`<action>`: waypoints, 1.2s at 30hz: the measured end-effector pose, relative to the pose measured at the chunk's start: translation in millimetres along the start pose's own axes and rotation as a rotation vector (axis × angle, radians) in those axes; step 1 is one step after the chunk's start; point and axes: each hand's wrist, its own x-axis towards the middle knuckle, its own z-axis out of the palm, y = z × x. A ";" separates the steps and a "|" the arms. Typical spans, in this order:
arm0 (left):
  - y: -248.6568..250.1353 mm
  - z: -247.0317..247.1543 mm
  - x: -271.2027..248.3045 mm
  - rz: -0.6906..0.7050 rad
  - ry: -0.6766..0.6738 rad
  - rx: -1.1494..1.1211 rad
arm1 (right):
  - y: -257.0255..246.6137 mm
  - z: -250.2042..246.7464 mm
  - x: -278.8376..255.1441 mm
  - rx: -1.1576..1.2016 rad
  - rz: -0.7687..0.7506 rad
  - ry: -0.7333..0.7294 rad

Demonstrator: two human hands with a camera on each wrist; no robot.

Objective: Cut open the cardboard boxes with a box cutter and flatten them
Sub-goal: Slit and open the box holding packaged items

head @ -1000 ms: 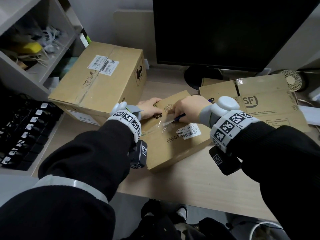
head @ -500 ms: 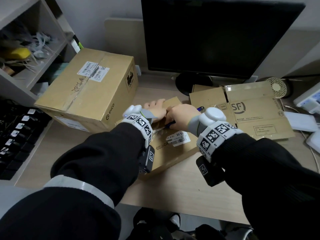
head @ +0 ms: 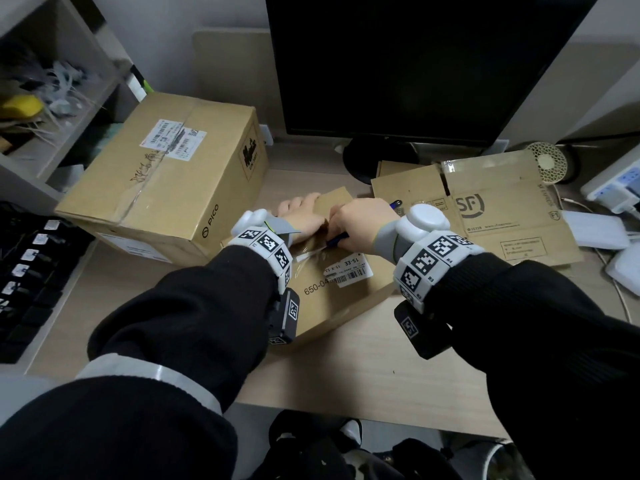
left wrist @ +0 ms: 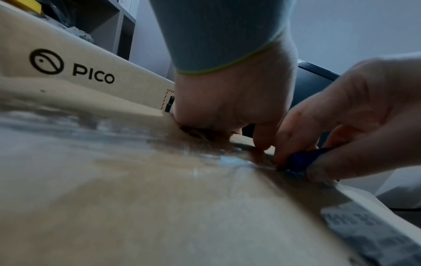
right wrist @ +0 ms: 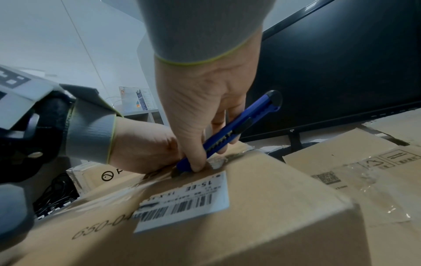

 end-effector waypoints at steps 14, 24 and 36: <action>0.7 -1.8 -1.1 0.006 0.030 0.014 | 22.0 -5.2 2.4 -0.018 0.094 0.002; 0.2 -2.9 -2.3 0.006 0.021 0.012 | 45.9 -6.3 -8.0 0.016 0.160 0.013; -0.2 -4.8 -5.2 0.026 -0.015 0.005 | 80.5 -3.3 -17.3 -0.006 0.300 -0.009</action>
